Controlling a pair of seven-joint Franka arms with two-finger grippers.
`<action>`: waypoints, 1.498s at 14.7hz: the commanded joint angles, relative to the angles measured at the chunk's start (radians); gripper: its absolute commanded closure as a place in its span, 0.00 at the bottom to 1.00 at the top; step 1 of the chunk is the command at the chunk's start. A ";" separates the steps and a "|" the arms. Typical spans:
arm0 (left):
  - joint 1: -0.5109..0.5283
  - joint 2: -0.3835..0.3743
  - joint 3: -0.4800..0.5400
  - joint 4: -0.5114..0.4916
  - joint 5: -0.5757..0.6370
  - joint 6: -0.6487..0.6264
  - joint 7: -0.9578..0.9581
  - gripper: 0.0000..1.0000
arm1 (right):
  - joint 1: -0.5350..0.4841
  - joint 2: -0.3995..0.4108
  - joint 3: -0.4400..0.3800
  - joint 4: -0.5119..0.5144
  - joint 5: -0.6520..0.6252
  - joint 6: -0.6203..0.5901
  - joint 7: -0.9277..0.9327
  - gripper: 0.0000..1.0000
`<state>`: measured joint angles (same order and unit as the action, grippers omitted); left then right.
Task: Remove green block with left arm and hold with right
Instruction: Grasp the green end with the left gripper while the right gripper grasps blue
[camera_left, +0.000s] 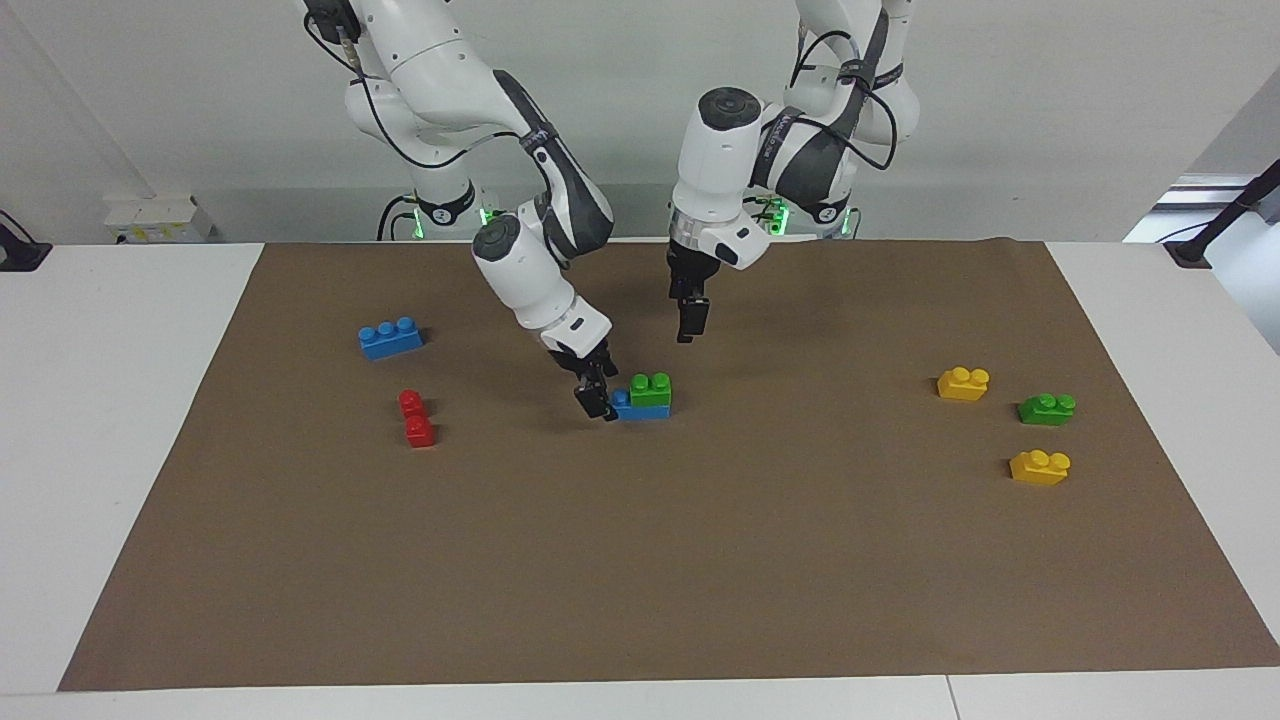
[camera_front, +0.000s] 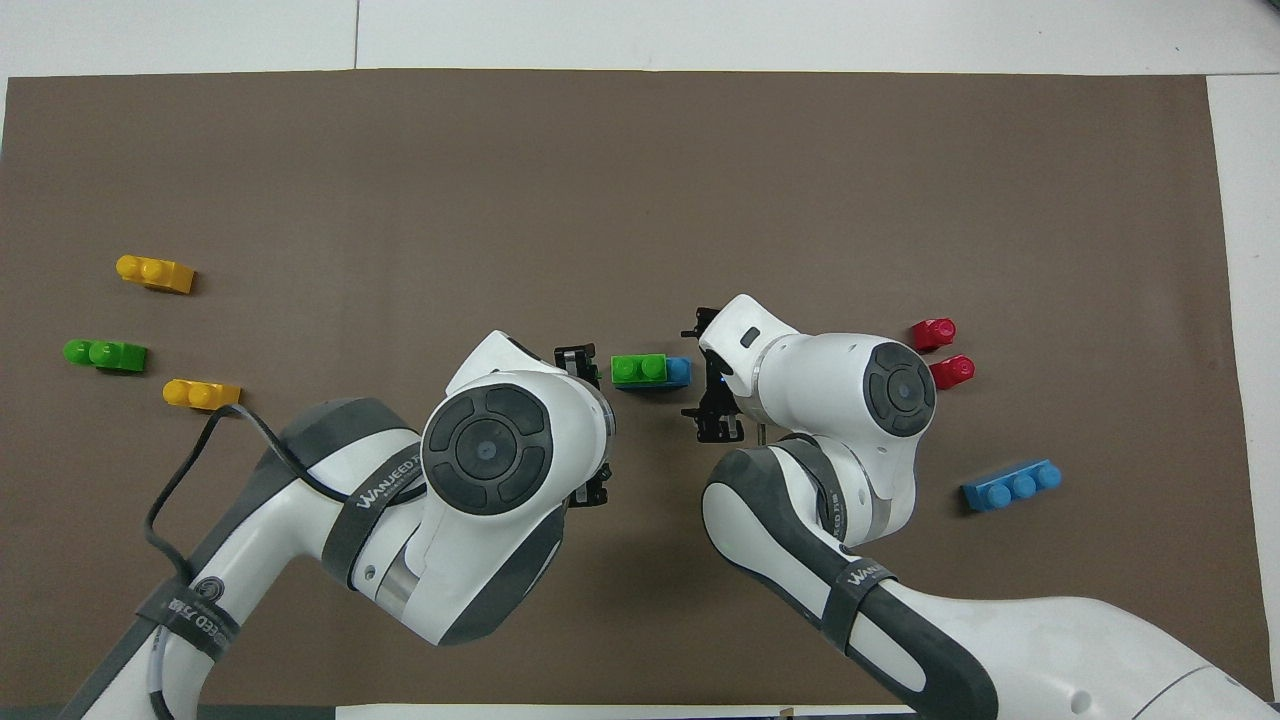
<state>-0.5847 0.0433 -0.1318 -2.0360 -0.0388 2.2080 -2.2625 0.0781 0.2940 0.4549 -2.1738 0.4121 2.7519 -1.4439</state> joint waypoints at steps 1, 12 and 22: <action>-0.017 0.059 0.015 0.040 -0.013 0.016 -0.019 0.00 | 0.005 0.030 0.008 0.003 0.027 0.058 -0.010 0.00; 0.022 0.154 0.018 0.160 -0.015 0.001 -0.068 0.00 | 0.029 0.076 0.007 0.011 0.025 0.106 0.019 0.00; 0.014 0.263 0.020 0.263 0.014 -0.062 -0.077 0.00 | 0.029 0.077 0.008 0.012 0.025 0.104 0.022 0.40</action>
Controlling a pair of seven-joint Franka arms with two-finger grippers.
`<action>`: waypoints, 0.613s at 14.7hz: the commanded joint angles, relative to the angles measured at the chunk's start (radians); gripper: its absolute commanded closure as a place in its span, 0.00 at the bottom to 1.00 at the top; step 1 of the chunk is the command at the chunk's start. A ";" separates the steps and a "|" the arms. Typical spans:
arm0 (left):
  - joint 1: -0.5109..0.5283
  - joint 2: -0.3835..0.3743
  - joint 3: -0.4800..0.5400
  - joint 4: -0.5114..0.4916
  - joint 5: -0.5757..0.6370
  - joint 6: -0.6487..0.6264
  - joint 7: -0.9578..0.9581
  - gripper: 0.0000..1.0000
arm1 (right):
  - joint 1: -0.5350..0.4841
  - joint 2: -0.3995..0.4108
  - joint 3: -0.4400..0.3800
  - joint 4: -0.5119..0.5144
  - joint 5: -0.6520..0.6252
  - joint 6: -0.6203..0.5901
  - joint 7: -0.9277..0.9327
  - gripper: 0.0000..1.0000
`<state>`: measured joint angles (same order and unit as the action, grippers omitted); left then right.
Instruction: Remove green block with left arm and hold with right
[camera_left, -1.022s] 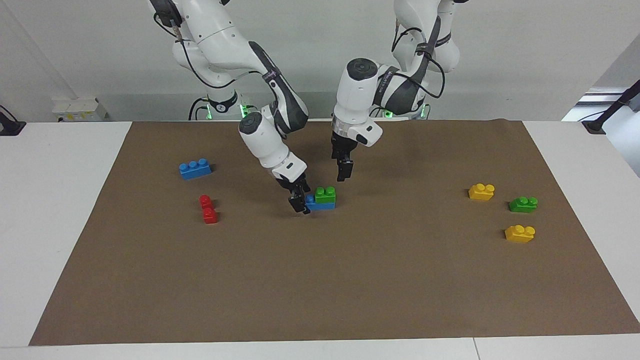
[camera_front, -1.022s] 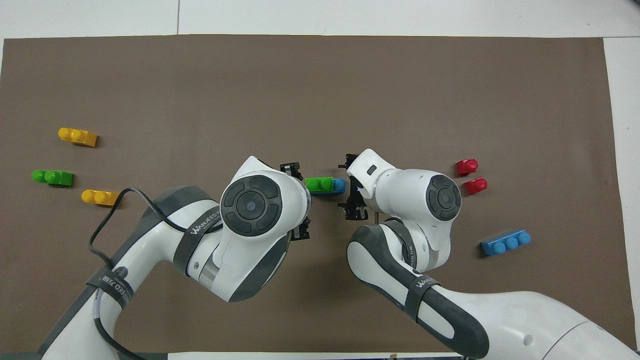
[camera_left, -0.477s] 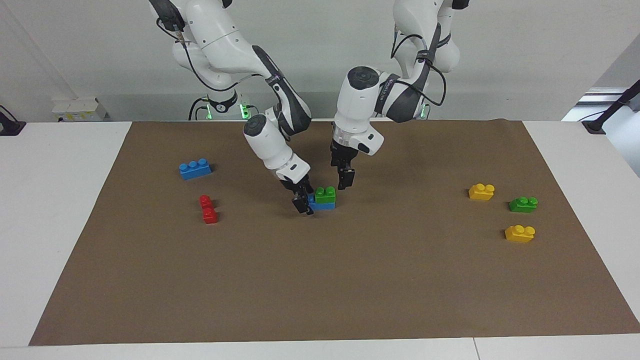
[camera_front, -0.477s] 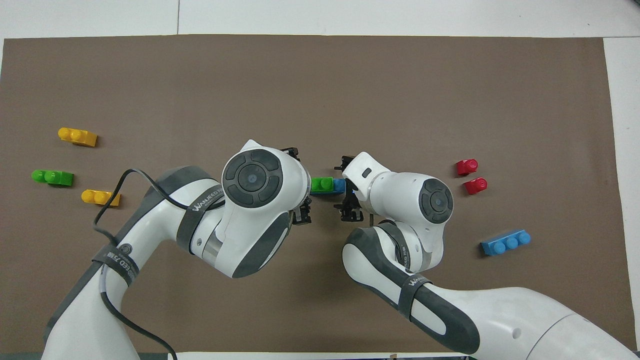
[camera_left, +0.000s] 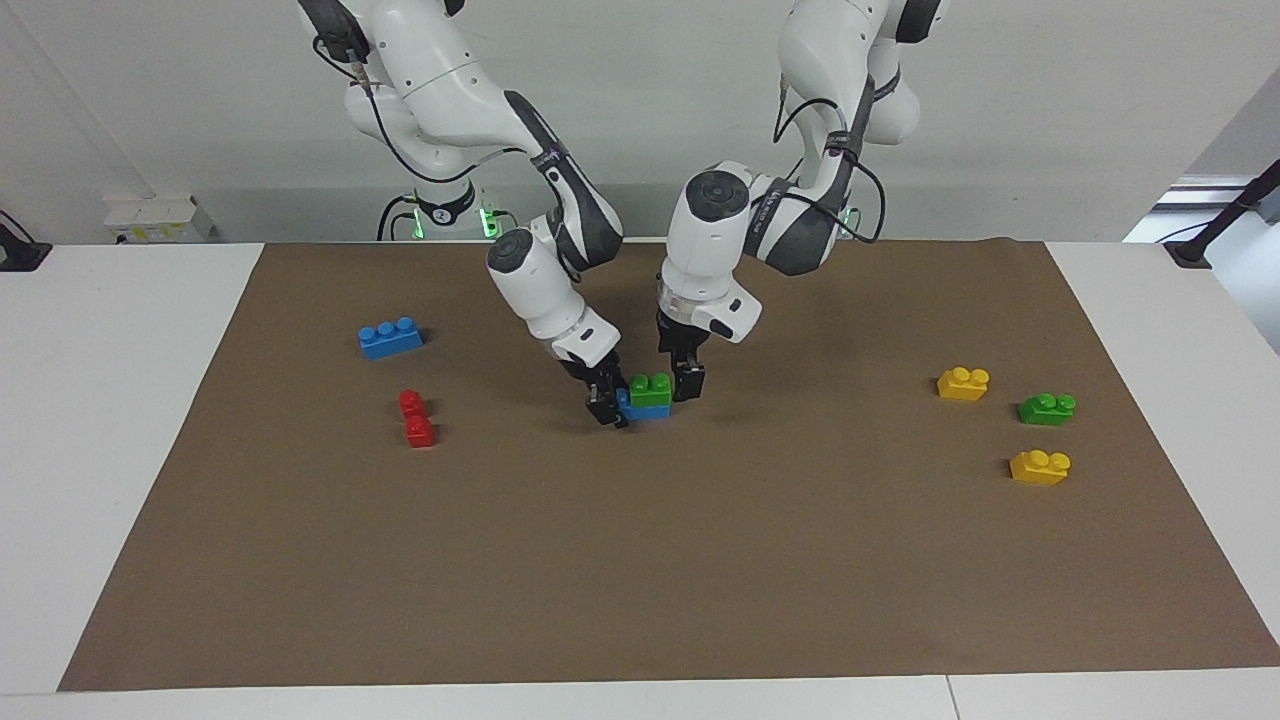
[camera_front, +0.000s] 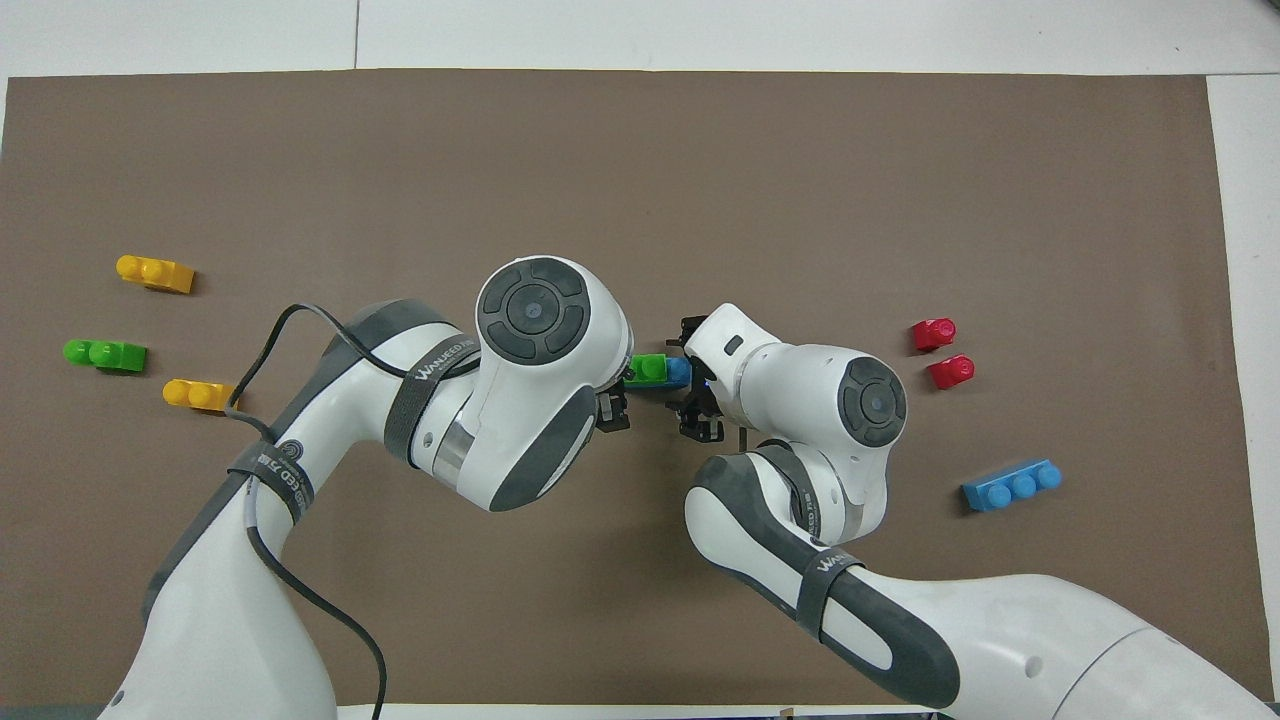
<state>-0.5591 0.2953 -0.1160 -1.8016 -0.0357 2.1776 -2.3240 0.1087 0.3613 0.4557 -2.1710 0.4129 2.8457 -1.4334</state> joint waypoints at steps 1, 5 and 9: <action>-0.015 0.016 0.006 0.025 0.011 -0.027 -0.032 0.00 | -0.001 0.010 0.006 0.010 0.024 0.011 0.011 0.47; -0.016 0.036 0.006 0.027 0.033 -0.012 -0.075 0.00 | -0.006 0.011 0.006 0.016 0.026 0.009 0.013 0.64; -0.031 0.050 0.006 0.021 0.034 0.014 -0.100 0.00 | -0.011 0.011 0.008 0.016 0.026 0.006 0.028 0.72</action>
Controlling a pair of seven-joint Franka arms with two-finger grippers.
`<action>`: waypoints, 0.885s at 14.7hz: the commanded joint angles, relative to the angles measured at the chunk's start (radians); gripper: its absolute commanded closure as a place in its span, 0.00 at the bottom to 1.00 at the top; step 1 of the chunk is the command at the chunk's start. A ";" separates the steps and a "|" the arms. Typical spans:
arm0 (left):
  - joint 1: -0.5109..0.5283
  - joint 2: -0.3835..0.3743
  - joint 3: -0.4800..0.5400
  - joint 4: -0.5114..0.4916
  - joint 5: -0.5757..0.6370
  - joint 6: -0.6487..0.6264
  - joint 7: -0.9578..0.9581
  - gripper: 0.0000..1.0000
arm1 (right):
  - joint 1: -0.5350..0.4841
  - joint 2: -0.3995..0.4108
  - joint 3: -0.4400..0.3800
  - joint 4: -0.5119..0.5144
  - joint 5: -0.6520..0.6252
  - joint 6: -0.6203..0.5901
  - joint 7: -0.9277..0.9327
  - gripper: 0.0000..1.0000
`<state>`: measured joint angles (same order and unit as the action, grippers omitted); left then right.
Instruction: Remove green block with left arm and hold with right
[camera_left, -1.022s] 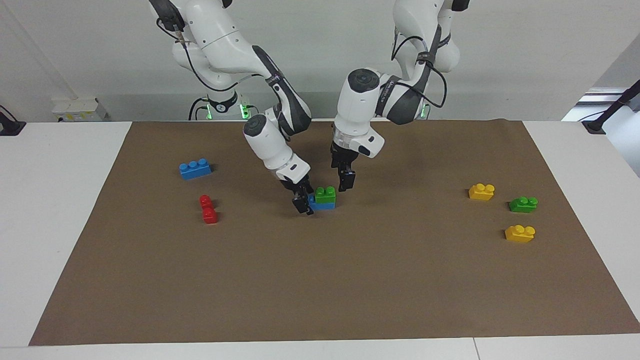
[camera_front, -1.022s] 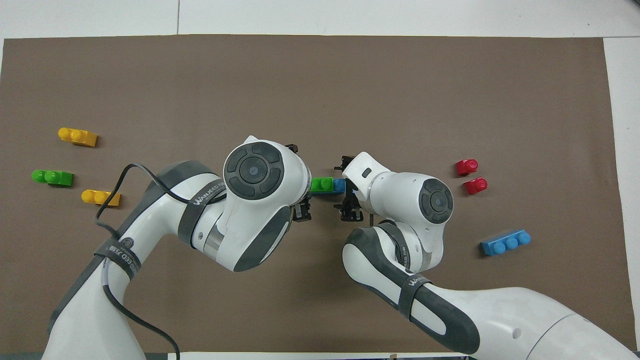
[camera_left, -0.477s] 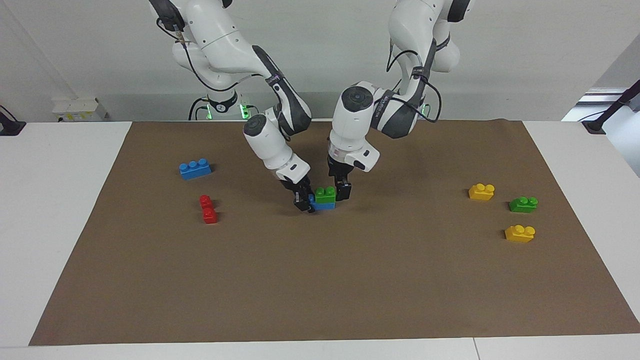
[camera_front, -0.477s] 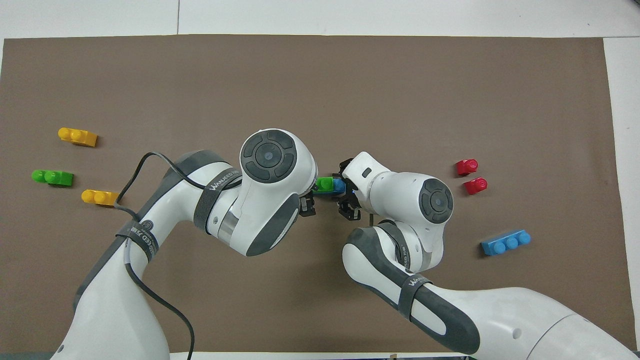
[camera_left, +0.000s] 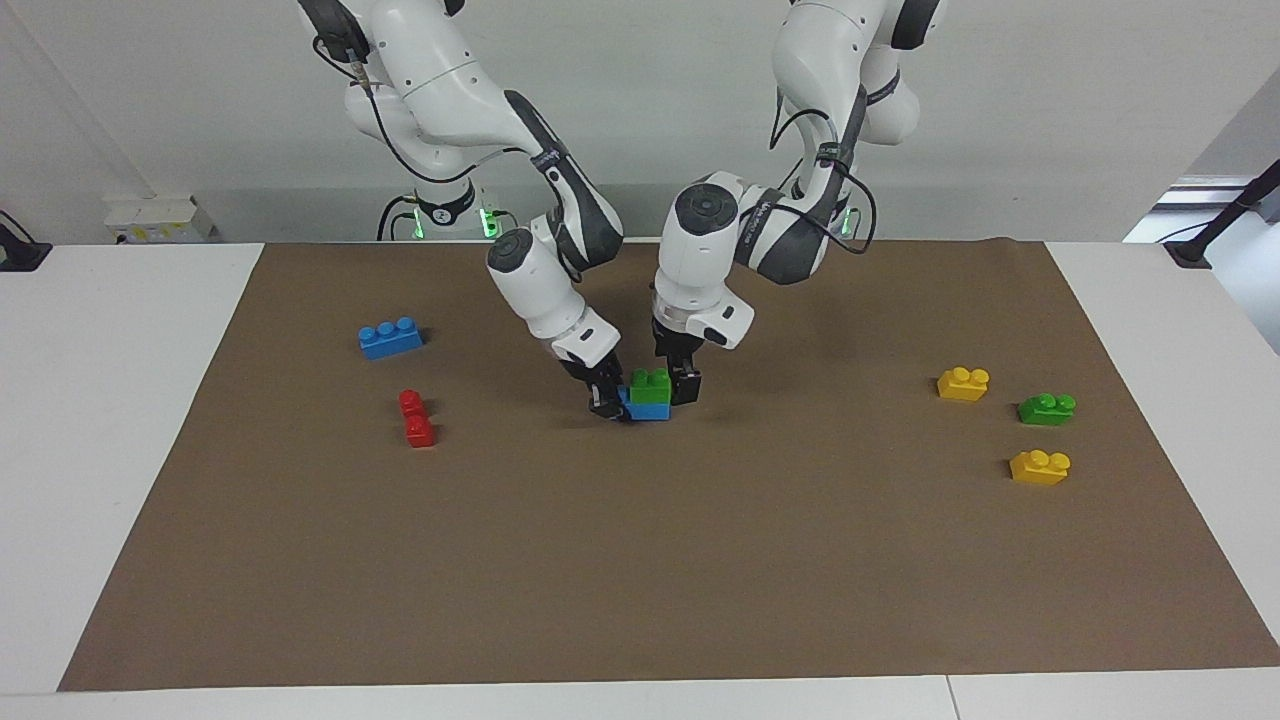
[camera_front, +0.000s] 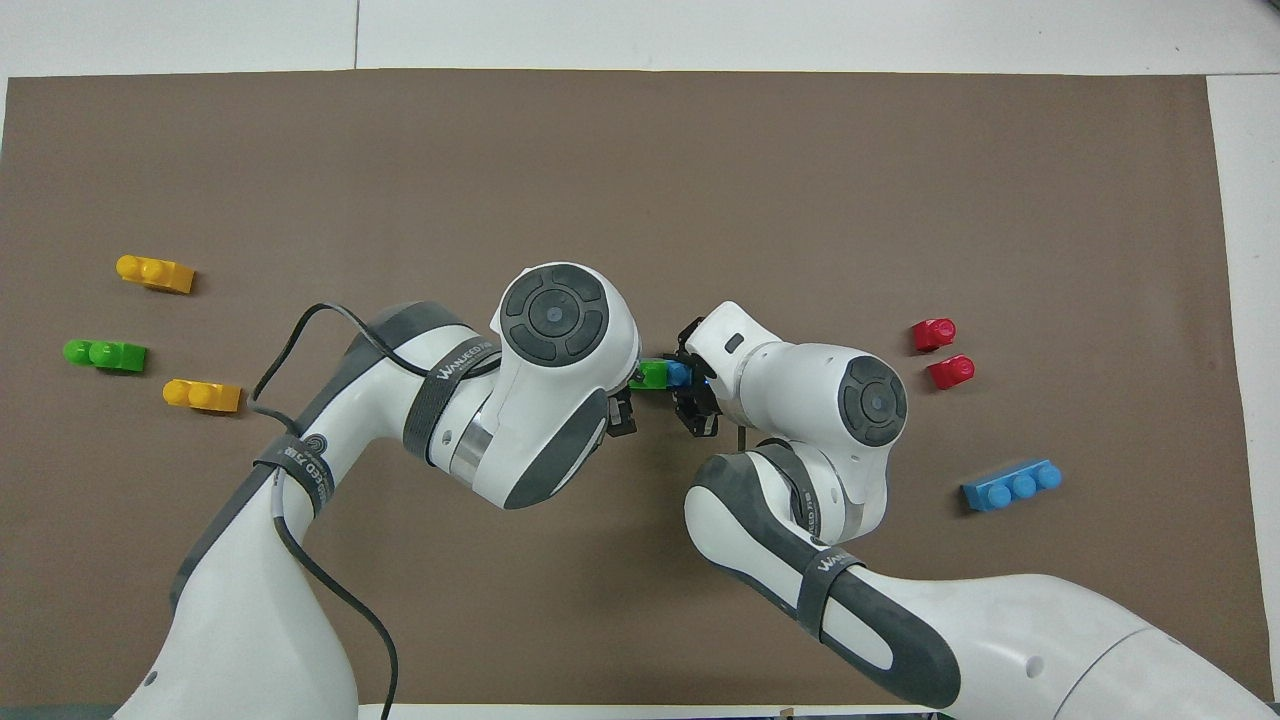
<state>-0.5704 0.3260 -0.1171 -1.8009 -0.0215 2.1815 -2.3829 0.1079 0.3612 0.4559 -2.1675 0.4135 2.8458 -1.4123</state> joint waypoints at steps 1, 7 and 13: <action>-0.020 0.025 0.007 0.017 0.026 0.017 -0.042 0.00 | -0.011 0.012 0.007 0.012 0.025 0.006 0.007 0.74; -0.036 0.054 0.007 0.014 0.040 0.066 -0.073 0.00 | -0.011 0.012 0.007 0.015 0.025 0.004 0.009 0.81; -0.034 0.053 0.007 0.017 0.055 0.052 -0.064 0.53 | -0.011 0.012 0.007 0.015 0.025 0.004 0.007 0.81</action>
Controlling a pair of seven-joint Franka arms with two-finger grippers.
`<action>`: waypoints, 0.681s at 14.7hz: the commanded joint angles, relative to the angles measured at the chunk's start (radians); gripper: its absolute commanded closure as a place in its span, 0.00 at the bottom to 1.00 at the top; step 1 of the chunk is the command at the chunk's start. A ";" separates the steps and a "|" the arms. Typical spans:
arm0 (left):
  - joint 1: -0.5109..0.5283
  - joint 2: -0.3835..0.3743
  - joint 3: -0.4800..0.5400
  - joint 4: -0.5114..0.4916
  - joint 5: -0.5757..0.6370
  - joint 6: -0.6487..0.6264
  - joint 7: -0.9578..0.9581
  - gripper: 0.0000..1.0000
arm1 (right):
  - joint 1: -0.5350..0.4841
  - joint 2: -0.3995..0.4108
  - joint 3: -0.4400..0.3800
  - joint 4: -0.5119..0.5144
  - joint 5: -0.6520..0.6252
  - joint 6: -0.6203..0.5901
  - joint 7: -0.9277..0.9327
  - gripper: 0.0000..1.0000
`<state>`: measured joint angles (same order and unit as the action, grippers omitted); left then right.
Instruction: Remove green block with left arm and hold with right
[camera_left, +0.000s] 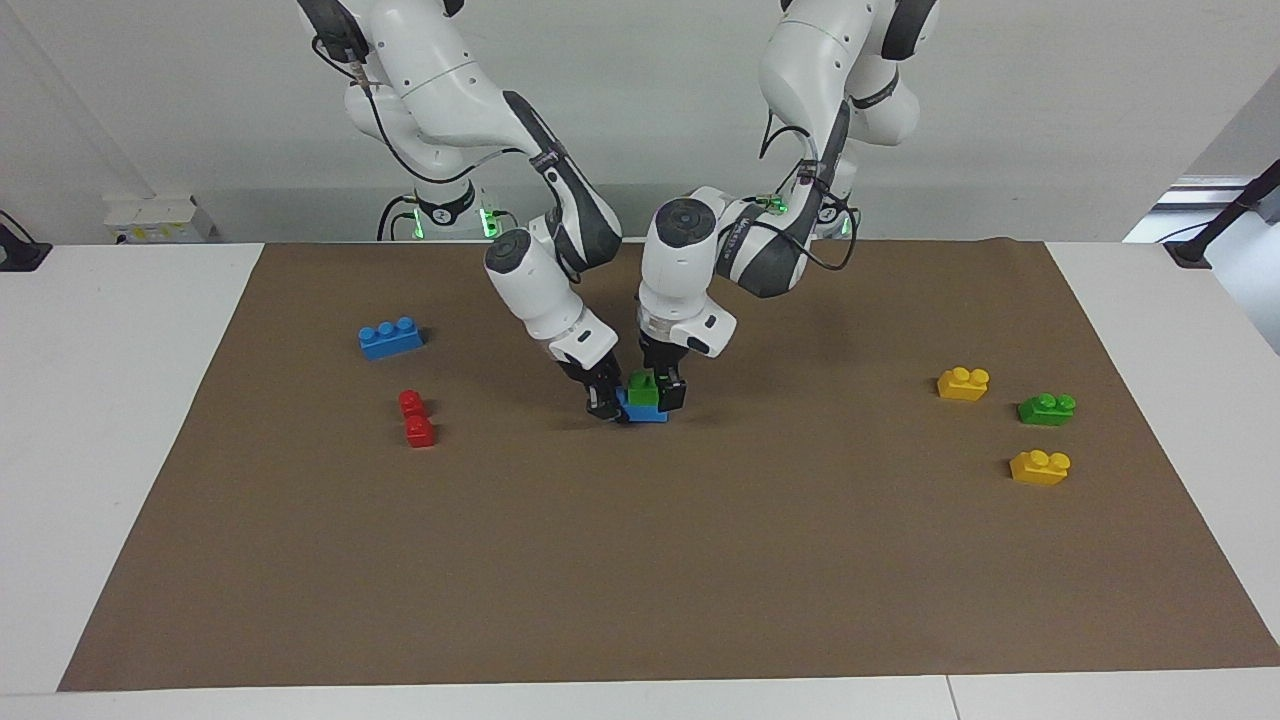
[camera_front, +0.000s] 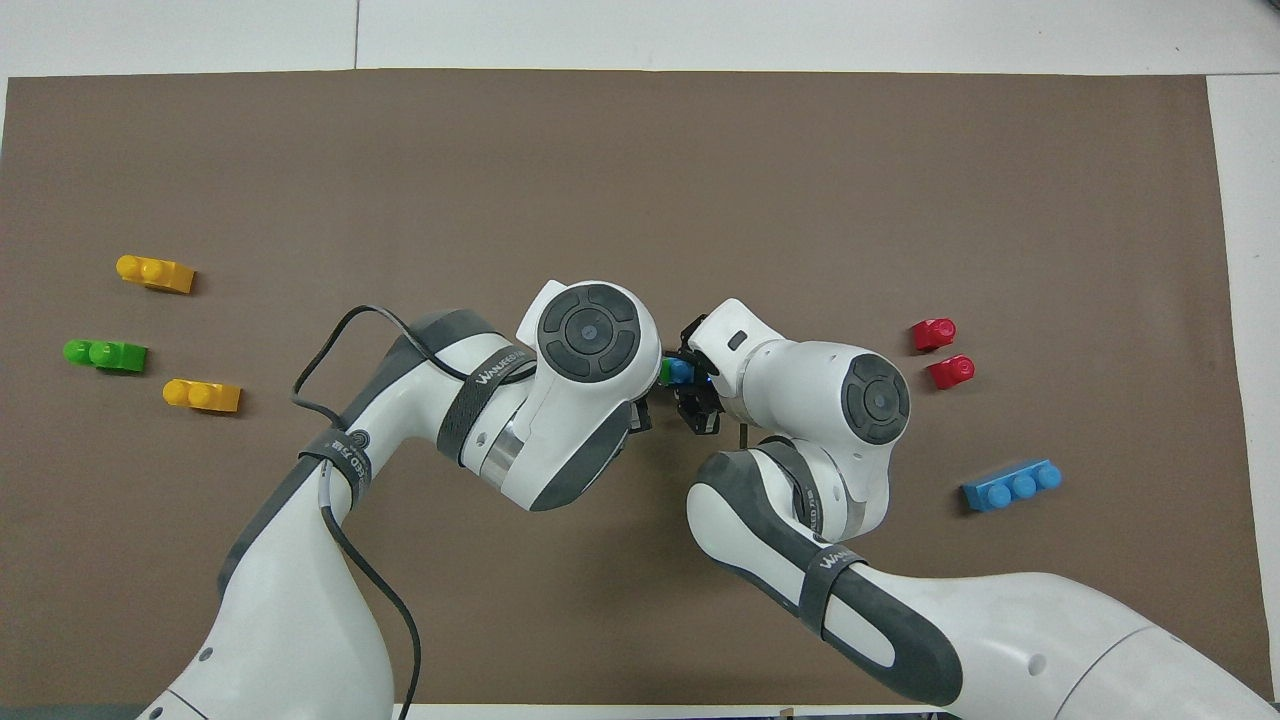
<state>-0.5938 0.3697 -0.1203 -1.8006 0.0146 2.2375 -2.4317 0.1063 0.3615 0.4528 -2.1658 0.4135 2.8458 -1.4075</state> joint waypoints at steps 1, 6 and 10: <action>-0.011 0.009 0.010 0.017 0.019 -0.006 -0.009 0.63 | -0.010 0.011 0.010 0.014 0.025 0.004 0.002 0.81; -0.001 -0.011 0.005 0.015 0.018 -0.010 -0.006 1.00 | -0.010 0.011 0.010 0.014 0.025 0.004 0.004 0.81; 0.000 -0.037 0.005 0.012 0.018 -0.029 -0.004 1.00 | -0.010 0.011 0.009 0.014 0.025 0.004 0.004 0.81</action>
<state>-0.5940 0.3531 -0.1199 -1.7961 0.0229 2.2345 -2.4182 0.1053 0.3640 0.4499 -2.1610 0.4135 2.8457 -1.4079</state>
